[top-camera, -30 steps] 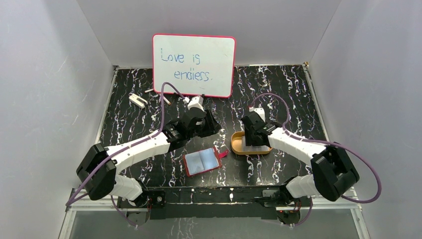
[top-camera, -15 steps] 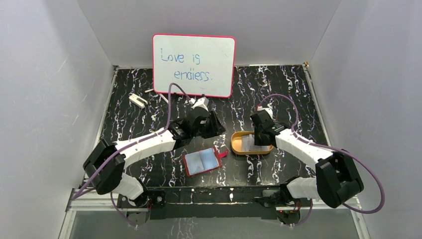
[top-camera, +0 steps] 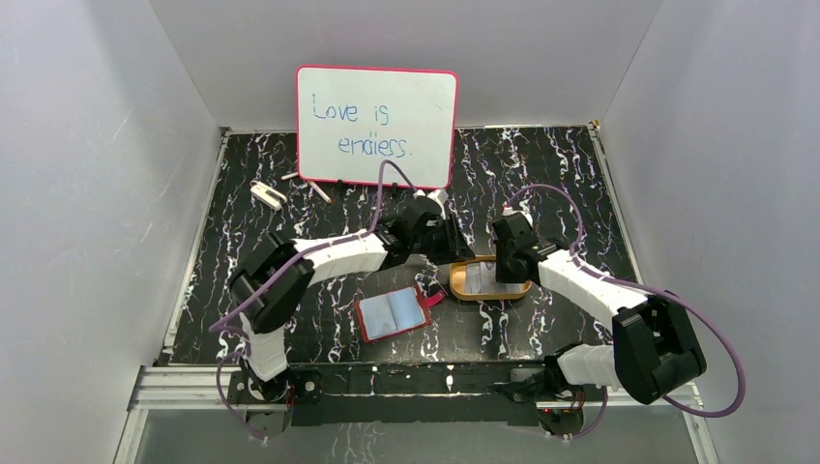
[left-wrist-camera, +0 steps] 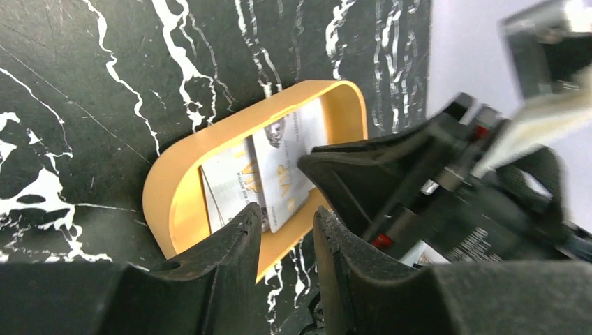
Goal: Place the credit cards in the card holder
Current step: Pick up the credit card from the storage box.
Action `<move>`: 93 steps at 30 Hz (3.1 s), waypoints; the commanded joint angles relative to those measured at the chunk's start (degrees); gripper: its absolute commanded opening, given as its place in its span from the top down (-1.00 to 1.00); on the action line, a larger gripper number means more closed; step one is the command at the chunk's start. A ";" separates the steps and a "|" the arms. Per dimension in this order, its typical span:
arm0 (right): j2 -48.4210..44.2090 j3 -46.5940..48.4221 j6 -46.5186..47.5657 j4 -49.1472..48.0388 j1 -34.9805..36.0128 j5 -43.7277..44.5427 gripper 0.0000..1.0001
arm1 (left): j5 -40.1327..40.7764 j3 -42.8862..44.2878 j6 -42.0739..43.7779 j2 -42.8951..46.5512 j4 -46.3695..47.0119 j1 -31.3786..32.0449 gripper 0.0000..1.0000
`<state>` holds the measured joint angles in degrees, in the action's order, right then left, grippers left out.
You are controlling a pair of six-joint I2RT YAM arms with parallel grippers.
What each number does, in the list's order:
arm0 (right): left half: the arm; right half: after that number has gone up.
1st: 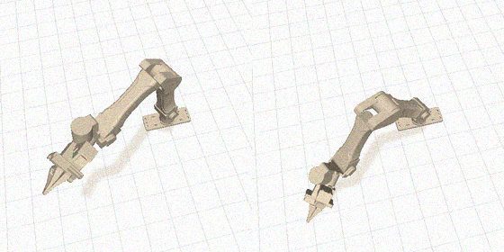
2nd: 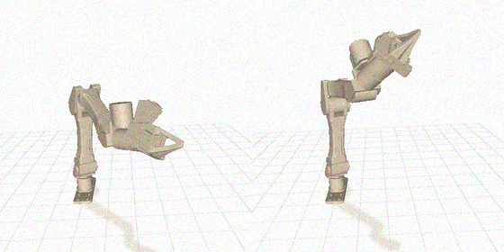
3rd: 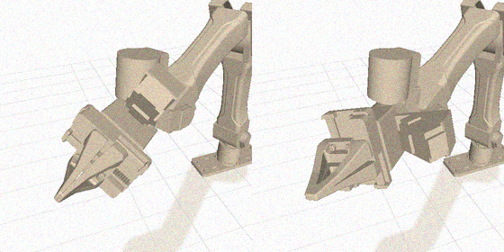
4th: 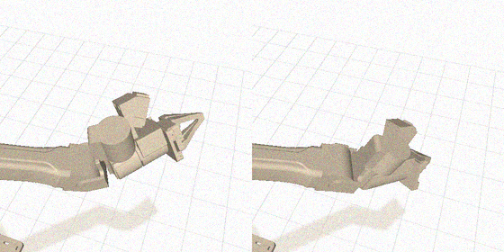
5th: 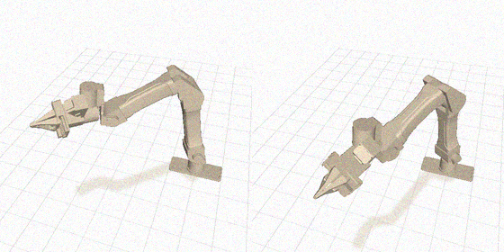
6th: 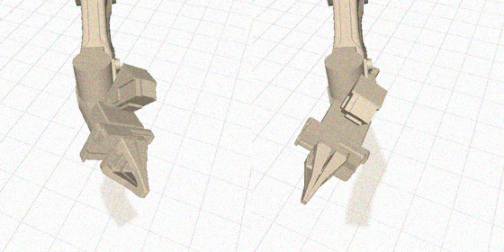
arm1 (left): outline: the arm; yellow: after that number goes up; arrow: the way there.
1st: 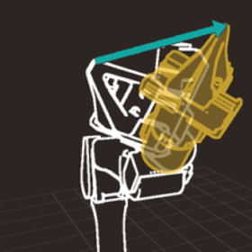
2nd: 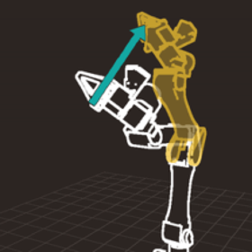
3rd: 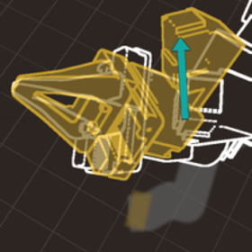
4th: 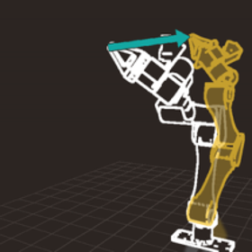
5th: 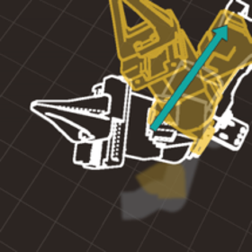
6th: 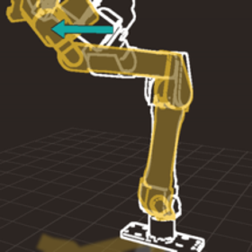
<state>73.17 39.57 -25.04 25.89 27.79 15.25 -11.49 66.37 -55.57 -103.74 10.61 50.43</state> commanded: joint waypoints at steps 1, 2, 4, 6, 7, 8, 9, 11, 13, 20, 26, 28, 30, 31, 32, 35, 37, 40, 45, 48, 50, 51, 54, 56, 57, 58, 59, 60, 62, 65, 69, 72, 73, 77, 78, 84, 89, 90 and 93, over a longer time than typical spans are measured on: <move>-0.55 -0.19 0.78 -1.28 -0.51 -0.83 0.51 | -4.66 5.28 -0.14 -4.48 -2.14 0.93 0.34; -0.61 -0.20 0.85 -1.28 -0.58 -0.91 0.51 | -4.89 6.39 0.03 -5.77 -3.28 1.24 0.31; -0.57 -0.25 0.88 -1.28 -0.55 -0.92 0.51 | -5.44 8.23 0.26 -7.88 -4.57 1.67 0.27; -0.70 -0.27 0.94 -1.28 -0.62 -0.92 0.51 | -5.22 9.81 0.29 -9.32 -5.61 2.29 0.23; -0.66 -0.28 0.95 -1.36 -0.71 -0.92 0.51 | -4.53 10.35 0.29 -9.89 -6.44 2.63 0.23; -0.58 -0.28 1.03 -1.37 -0.72 -1.01 0.51 | -3.79 10.94 0.29 -10.40 -7.27 2.92 0.22; -0.58 -0.28 1.09 -1.41 -0.72 -1.08 0.51 | -3.06 11.56 0.21 -10.79 -8.24 3.18 0.22; -0.56 -0.24 1.13 -1.44 -0.81 -1.11 0.52 | -1.77 12.20 -0.20 -11.41 -9.94 3.52 0.21; -0.58 -0.28 1.21 -1.52 -0.96 -1.25 0.52 | -0.82 12.22 -0.40 -11.73 -10.26 3.71 0.21; -0.52 -0.27 1.39 -1.63 -0.94 -1.63 0.53 | -0.96 12.54 -1.26 -13.68 -10.26 3.80 0.25; -0.57 -0.28 1.65 -1.76 -0.90 -1.96 0.55 | -2.30 13.36 -2.16 -15.26 -10.20 3.80 0.33; -0.49 -0.24 1.72 -1.78 -0.98 -2.06 0.55 | -3.01 13.67 -2.47 -15.72 -9.76 3.79 0.37; -0.48 -0.28 1.75 -1.83 -0.90 -2.14 0.56 | -3.63 13.37 -2.76 -15.80 -8.67 3.79 0.41; -0.49 -0.24 1.75 -1.85 -0.94 -2.15 0.56 | -3.89 13.28 -2.93 -15.81 -8.14 3.79 0.42; -0.50 -0.25 1.77 -1.81 -0.96 -2.15 0.56 | -4.09 13.26 -3.04 -15.83 -7.78 3.80 0.44; -0.49 -0.26 1.82 -1.89 -0.90 -2.16 0.58 | -4.82 13.56 -3.05 -16.20 -7.58 3.79 0.49; -0.42 -0.28 1.83 -1.90 -0.95 -2.22 0.59 | -5.05 13.47 -3.13 -16.27 -7.31 3.79 0.55; -0.53 -0.29 1.92 -1.90 -0.92 -2.33 0.59 | -5.36 13.16 -3.15 -16.18 -6.56 3.79 0.73; -1.04 -0.37 1.92 -1.90 -0.90 -2.62 0.60 | -6.01 12.53 -3.67 -16.22 -5.17 3.79 1.00; -2.00 -0.07 1.92 -1.41 -0.95 -3.02 0.59 | -5.89 11.62 -4.05 -15.77 -4.00 3.79 1.00; -3.34 0.29 1.57 -0.90 -0.90 -3.36 0.52 | -5.39 10.54 -4.42 -14.87 -2.76 3.75 1.00; -4.22 0.74 1.31 -0.25 -0.91 -3.58 0.44 | -5.09 10.05 -4.42 -14.34 -2.30 3.71 1.00; -7.13 3.85 0.58 2.72 -0.93 -3.70 0.07 | -4.23 9.07 -4.37 -12.31 -1.82 3.71 1.00; -9.21 6.44 0.57 5.47 -0.93 -2.97 -0.14 | -3.65 8.70 -4.17 -11.01 -1.89 3.71 1.00; -10.13 7.80 0.52 7.02 -0.94 -2.64 -0.20 | -3.26 8.57 -4.06 -10.28 -2.09 3.71 1.00; -11.20 9.27 0.58 8.46 -0.94 -2.25 -0.25 | -2.93 8.35 -3.90 -9.58 -2.33 3.63 1.00; -12.21 10.70 0.60 10.00 -0.90 -2.00 -0.28 | -2.52 8.10 -3.86 -8.72 -2.61 3.58 1.00; -13.31 11.99 0.60 11.20 -0.92 -1.94 -0.30 | -2.19 7.63 -3.90 -7.72 -2.69 3.48 1.00; -16.24 13.84 0.89 12.30 -0.91 -3.44 -0.32 | -0.97 6.29 -3.85 -4.65 -2.35 3.17 1.00; -22.36 14.75 2.10 9.18 -0.95 -9.79 -0.37 | 1.25 4.51 -3.21 1.35 -2.56 2.35 1.00; -29.25 15.34 2.94 4.33 -0.97 -20.78 -0.49 | 4.14 2.50 -1.74 9.87 -4.40 0.66 1.00; -31.24 15.75 1.51 2.14 -0.91 -27.56 -0.54 | 5.46 -1.24 -0.74 17.36 -5.07 -1.03 1.00; -31.43 15.53 0.79 1.05 -0.97 -30.00 -0.54 | 5.47 -3.19 -0.95 20.06 -4.45 -1.65 1.00; -32.57 14.26 -3.91 -6.04 -0.94 -39.23 -0.55 | 2.29 -11.70 -0.38 33.82 -2.25 -4.82 1.00; -32.90 13.95 -5.10 -8.26 -0.94 -40.99 -0.55 | 1.45 -13.60 -0.16 37.17 -2.72 -6.08 1.00; -28.52 11.73 -13.68 -21.18 -0.85 -56.72 -0.50 | -6.53 -22.74 -2.40 53.68 0.77 -9.86 1.00; -26.29 6.49 -24.21 -37.24 -0.67 -62.14 -0.44 | -9.45 -27.06 -8.98 58.66 7.19 -10.51 1.00; -25.67 6.03 -25.32 -38.34 -0.33 -62.44 -0.43 | -9.84 -27.83 -10.15 58.95 8.58 -10.53 1.00; -24.33 5.48 -26.64 -40.15 0.73 -62.02 -0.40 | -11.06 -28.99 -12.10 59.01 11.98 -10.62 1.00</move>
<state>48.53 45.39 -45.71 -2.35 27.42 -42.48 -18.15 38.96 -63.18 -45.12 15.88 40.27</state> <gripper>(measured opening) 0.707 0.007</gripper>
